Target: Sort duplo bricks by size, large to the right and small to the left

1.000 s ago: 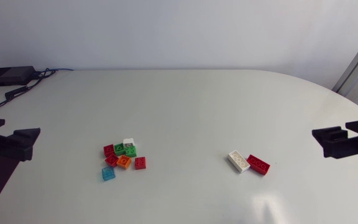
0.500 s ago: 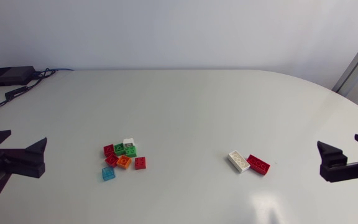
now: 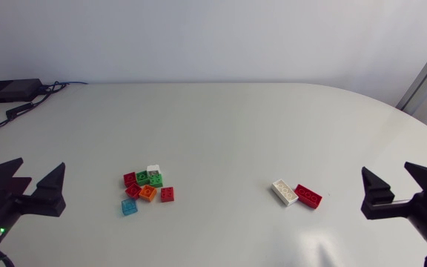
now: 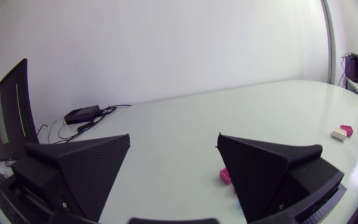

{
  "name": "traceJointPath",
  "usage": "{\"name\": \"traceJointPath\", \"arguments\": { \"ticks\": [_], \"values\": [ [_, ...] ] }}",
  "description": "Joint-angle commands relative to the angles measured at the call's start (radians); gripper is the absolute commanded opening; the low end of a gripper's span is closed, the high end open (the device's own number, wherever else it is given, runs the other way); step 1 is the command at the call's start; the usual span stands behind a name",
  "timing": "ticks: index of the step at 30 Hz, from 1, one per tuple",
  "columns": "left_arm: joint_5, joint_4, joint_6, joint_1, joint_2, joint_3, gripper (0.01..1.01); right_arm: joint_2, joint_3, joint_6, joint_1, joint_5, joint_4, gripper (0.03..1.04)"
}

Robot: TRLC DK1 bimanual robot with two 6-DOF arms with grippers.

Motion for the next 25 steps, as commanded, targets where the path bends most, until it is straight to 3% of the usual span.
{"name": "traceJointPath", "arguments": {
  "ticks": [1, 13, 25],
  "values": [
    [-0.012, 0.031, -0.06, -0.02, -0.034, -0.044, 0.984, -0.032, -0.055, 0.059, 0.021, 0.009, 0.044, 1.0],
    [-0.036, 0.155, -0.207, -0.099, -0.181, -0.174, 0.984, -0.16, -0.235, 0.203, 0.104, 0.025, 0.24, 1.0],
    [-0.036, 0.155, -0.207, -0.099, -0.181, -0.174, 0.984, -0.16, -0.235, 0.203, 0.104, 0.025, 0.24, 1.0]
  ]
}}
